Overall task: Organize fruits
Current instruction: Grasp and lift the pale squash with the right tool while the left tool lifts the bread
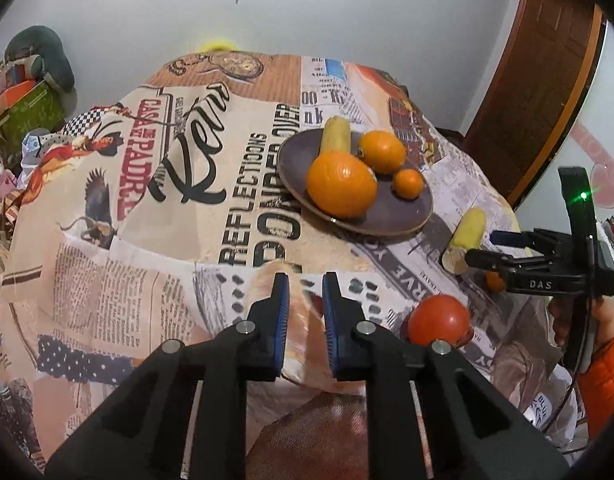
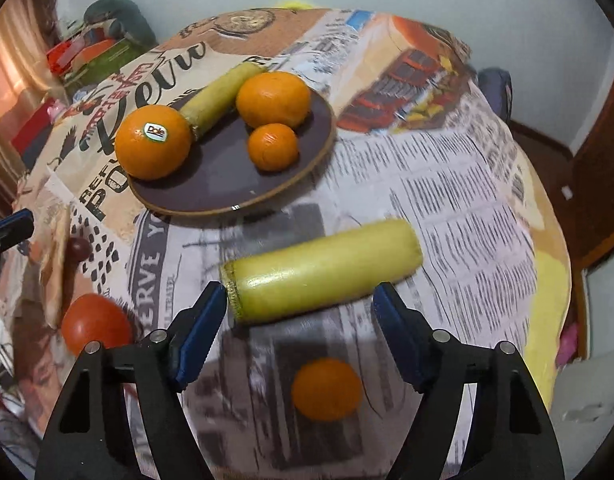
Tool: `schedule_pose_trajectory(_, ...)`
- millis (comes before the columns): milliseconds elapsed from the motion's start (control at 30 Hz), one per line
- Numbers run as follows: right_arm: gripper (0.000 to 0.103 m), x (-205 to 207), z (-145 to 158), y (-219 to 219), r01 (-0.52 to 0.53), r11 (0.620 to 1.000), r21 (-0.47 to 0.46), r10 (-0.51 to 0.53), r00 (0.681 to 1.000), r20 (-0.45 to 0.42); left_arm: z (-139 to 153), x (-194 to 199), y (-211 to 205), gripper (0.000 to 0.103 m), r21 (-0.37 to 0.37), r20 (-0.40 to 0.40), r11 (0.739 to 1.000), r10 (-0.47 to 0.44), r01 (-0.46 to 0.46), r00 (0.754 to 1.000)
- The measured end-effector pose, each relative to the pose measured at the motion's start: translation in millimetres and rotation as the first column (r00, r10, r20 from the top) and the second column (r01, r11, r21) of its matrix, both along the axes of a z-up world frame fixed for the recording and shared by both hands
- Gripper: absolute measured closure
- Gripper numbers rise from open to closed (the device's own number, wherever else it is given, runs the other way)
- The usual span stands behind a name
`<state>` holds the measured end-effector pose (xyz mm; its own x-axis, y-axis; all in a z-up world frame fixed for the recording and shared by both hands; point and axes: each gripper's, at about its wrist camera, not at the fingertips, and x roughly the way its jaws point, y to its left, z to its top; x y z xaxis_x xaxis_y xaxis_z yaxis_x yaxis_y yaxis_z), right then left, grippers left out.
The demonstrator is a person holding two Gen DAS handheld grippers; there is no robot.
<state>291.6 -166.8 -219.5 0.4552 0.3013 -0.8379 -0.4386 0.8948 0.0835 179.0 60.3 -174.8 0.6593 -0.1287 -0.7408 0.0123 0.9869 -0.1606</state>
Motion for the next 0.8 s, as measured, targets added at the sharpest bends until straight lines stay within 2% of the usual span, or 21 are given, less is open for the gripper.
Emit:
schedule_pose_trajectory(133,0.031,-2,10,-10,0.058,0.997,0.046,-0.058,0.998,0.018,-1,3,0,0.087,-0.002,-0.015,1.0,0.003,-0.003,1.0)
schedule_pose_trajectory(167,0.031,1,12,-14,0.081,0.993,0.089,-0.082,0.997,0.006,-3,4,2,0.086,-0.008,-0.031,1.0,0.004,-0.004,0.999)
schedule_pose_trajectory(233,0.031,9,11,-19,0.122,0.984,0.132,-0.121,0.992,-0.022,-9,4,4,0.079,-0.009,-0.054,1.0,0.012,-0.012,0.998)
schedule_pose_trajectory(367,0.031,26,-3,-17,0.19,0.973,0.131,-0.181,0.981,-0.075,-20,-1,11,0.045,-0.022,-0.09,0.999,0.043,-0.045,0.995)
schedule_pose_trajectory(467,0.029,33,-14,-12,0.212,0.962,0.171,-0.195,0.974,-0.111,-27,-3,14,0.044,-0.039,-0.115,0.998,0.047,-0.052,0.992)
schedule_pose_trajectory(567,0.03,36,-20,-1,0.193,0.969,0.157,-0.176,0.977,-0.117,-38,0,12,0.042,-0.071,-0.167,0.996,0.035,-0.047,0.985)
schedule_pose_trajectory(667,0.041,34,-19,11,0.155,0.978,0.143,-0.141,0.985,-0.098,-47,4,9,0.038,-0.087,-0.186,0.995,0.034,-0.051,0.982)
schedule_pose_trajectory(733,0.052,31,-18,18,0.113,0.983,0.143,-0.101,0.991,-0.092,-48,8,4,0.037,-0.09,-0.184,0.995,0.028,-0.045,0.983)
schedule_pose_trajectory(800,0.055,25,-16,22,0.079,0.989,0.124,-0.071,0.995,-0.07,-49,13,0,0.034,-0.086,-0.188,0.995,0.029,-0.046,0.982)
